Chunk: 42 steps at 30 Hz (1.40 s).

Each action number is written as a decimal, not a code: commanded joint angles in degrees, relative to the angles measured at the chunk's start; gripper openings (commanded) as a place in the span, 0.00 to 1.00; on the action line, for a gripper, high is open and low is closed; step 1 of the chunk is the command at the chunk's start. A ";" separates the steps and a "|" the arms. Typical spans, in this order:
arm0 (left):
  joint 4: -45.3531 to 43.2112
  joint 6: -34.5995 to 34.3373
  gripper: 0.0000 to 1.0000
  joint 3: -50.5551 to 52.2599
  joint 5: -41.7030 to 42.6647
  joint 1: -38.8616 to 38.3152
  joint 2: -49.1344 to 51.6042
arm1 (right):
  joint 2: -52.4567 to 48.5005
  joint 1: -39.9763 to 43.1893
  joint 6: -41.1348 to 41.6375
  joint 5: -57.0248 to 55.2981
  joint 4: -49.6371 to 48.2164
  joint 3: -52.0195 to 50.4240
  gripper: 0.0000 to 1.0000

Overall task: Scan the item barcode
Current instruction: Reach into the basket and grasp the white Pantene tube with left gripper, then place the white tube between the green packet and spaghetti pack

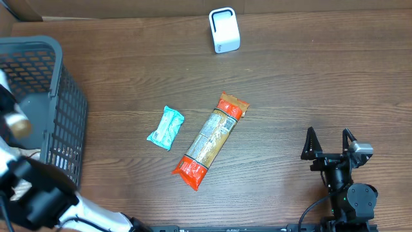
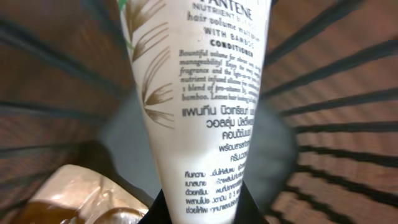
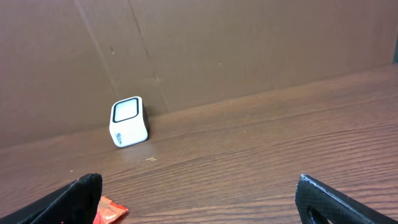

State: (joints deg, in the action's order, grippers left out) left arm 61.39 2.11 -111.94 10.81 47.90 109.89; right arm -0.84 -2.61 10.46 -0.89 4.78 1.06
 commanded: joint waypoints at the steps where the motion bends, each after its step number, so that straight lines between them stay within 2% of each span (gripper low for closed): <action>1: 2.16 -4.39 0.04 -5.75 4.85 -1.51 -9.84 | 0.68 0.00 -0.07 -0.55 -0.20 -0.61 1.00; 6: 5.53 -4.42 0.04 -6.21 12.00 -5.20 -19.82 | 0.68 0.00 -0.07 -0.55 -0.20 -0.61 1.00; 8: 8.57 -2.40 0.04 -6.19 14.88 -8.41 -22.93 | 0.68 0.00 -0.07 -0.55 -0.20 -0.61 1.00; 14: 20.63 3.50 0.04 -4.72 12.94 -25.35 -25.62 | 0.68 0.00 -0.07 -0.55 -0.20 -0.61 1.00; 18: 23.69 4.55 0.04 0.39 6.38 -37.24 -24.00 | 0.68 0.00 -0.07 -0.55 -0.20 -0.61 1.00; 23: 19.12 8.09 0.04 11.91 3.63 -46.47 -21.79 | 0.68 0.00 -0.07 -0.55 -0.20 -0.61 1.00; 26: 14.32 10.75 0.04 19.74 3.78 -50.07 -20.24 | 0.68 0.00 -0.07 -0.55 -0.20 -0.61 1.00; 30: 7.82 11.04 0.04 26.69 4.46 -54.05 -17.46 | 0.68 0.00 -0.07 -0.55 -0.20 -0.61 1.00; 34: 0.74 6.08 0.04 30.84 7.74 -57.81 -13.57 | 0.68 0.00 -0.07 -0.55 -0.20 -0.61 1.00; 38: -6.12 -0.59 0.04 33.18 7.63 -60.81 -9.29 | 0.68 0.00 -0.07 -0.55 -0.20 -0.61 1.00; 42: -7.41 -5.66 0.04 33.97 6.60 -62.60 -4.63 | 0.68 0.00 -0.07 -0.55 -0.20 -0.61 1.00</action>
State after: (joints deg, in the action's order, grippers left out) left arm 54.22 2.31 -78.46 16.27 -13.82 103.15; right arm -0.84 -2.61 10.46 -0.89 4.75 1.06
